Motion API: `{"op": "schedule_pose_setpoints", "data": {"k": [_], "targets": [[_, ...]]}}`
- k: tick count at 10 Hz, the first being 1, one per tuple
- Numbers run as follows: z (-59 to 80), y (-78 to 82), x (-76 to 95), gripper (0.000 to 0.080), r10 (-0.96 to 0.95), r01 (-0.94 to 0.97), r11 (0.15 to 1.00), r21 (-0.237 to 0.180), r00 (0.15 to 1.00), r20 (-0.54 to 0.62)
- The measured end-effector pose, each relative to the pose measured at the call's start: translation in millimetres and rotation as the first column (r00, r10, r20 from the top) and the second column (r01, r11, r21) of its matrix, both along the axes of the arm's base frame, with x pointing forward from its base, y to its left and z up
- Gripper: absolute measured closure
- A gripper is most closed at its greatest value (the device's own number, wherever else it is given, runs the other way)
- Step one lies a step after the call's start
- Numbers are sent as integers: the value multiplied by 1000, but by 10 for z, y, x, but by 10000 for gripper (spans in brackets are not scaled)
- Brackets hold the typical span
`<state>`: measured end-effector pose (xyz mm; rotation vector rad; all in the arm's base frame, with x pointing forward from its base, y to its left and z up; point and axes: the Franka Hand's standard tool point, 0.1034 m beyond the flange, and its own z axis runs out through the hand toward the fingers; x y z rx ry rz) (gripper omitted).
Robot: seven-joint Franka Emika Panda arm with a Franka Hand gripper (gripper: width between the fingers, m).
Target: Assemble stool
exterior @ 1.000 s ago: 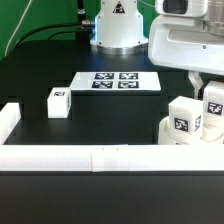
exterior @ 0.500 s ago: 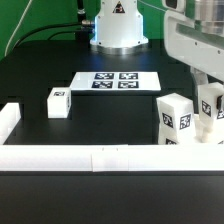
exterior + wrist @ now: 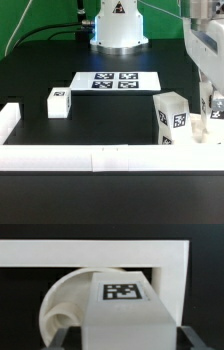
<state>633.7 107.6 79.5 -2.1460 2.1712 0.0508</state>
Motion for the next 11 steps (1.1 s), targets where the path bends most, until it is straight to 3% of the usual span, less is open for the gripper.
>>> {"op": "schedule_pose_setpoints", "data": {"k": [1, 2, 4, 5, 6, 8, 10, 11], "targets": [[-4, -13, 28, 462, -265, 264, 962, 66, 964, 12], [-5, 13, 28, 462, -360, 358, 930, 82, 933, 10], [-13, 14, 23, 462, -330, 328, 942, 78, 944, 14], [-16, 17, 21, 253, -303, 300, 951, 76, 953, 18], [-5, 25, 16, 253, -240, 238, 969, 70, 971, 22], [188, 51, 53, 158, 65, -70, 996, 56, 994, 87], [335, 166, 21, 151, 296, -300, 954, 27, 949, 109], [299, 138, 18, 151, 362, -366, 930, 16, 925, 113]]}}
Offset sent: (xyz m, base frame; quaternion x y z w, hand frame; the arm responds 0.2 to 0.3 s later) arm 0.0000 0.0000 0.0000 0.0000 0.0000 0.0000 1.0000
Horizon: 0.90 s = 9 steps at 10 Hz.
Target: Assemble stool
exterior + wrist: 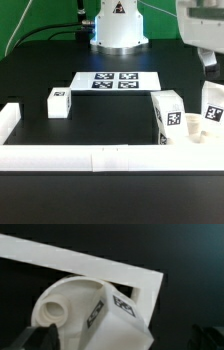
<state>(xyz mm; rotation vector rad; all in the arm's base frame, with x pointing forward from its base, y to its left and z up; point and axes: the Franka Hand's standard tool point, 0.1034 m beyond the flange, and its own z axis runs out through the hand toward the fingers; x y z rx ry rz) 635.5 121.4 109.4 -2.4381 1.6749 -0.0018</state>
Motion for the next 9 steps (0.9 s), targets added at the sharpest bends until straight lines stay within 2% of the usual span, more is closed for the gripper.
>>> {"op": "schedule_pose_setpoints", "data": {"k": [2, 3, 4, 5, 6, 7, 9], "targets": [[-6, -6, -1, 150, 135, -135, 991, -17, 991, 18], [1, -11, -14, 150, 292, -291, 956, -46, 956, 19], [51, 0, -1, 150, 469, -467, 880, -86, 883, 4], [91, 26, 27, 150, 569, -565, 819, -103, 823, 8], [98, 37, 19, 150, 702, -696, 706, -129, 712, -2], [100, 42, 19, 150, 772, -764, 629, -143, 636, -3], [98, 19, 24, 150, 843, -833, 530, -158, 538, -5]]}}
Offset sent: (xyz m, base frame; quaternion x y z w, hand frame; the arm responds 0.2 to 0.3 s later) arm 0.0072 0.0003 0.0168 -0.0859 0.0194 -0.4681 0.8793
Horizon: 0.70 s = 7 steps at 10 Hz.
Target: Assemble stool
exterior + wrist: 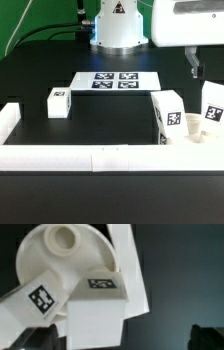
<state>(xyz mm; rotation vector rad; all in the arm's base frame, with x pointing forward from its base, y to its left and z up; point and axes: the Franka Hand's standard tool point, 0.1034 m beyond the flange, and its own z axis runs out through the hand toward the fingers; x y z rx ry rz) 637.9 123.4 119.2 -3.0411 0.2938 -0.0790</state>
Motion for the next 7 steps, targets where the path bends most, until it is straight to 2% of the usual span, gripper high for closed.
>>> {"op": "schedule_pose_setpoints", "data": {"k": [1, 2, 3, 5, 7], "targets": [[0, -4, 1, 150, 59, -59, 998, -4, 998, 5], [3, -15, 10, 150, 201, -200, 979, -34, 980, 12], [1, -2, 29, 150, 418, -417, 905, -90, 908, 1], [-54, 38, -22, 150, 598, -601, 794, -94, 799, -58], [-52, -26, -7, 150, 688, -690, 717, -100, 723, -62]]}}
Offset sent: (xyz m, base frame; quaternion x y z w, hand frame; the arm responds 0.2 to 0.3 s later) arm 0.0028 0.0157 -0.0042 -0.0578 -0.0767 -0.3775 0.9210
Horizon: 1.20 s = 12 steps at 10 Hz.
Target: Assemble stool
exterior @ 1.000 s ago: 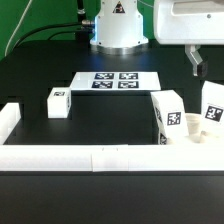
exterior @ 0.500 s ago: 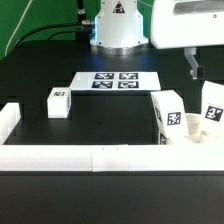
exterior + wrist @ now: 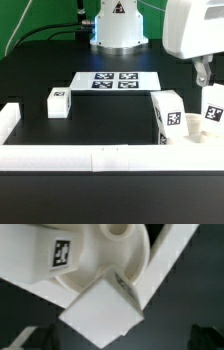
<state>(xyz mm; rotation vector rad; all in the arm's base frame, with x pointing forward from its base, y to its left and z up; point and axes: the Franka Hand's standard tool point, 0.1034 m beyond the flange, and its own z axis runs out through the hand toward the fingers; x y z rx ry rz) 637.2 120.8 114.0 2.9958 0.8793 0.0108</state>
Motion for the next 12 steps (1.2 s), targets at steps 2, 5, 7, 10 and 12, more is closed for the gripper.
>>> {"op": "schedule_pose_setpoints", "data": {"k": [2, 5, 7, 10, 12], "targets": [[-2, -18, 3, 150, 123, -123, 992, -2, 992, -2], [-96, -62, 59, 150, 476, -475, 879, -42, 880, 6], [-235, -34, 36, 150, 472, -472, 881, -39, 882, -9], [-294, -46, 23, 150, 422, -422, 906, -38, 906, -14], [-297, -47, 20, 451, 291, -291, 956, -38, 957, -7]]}}
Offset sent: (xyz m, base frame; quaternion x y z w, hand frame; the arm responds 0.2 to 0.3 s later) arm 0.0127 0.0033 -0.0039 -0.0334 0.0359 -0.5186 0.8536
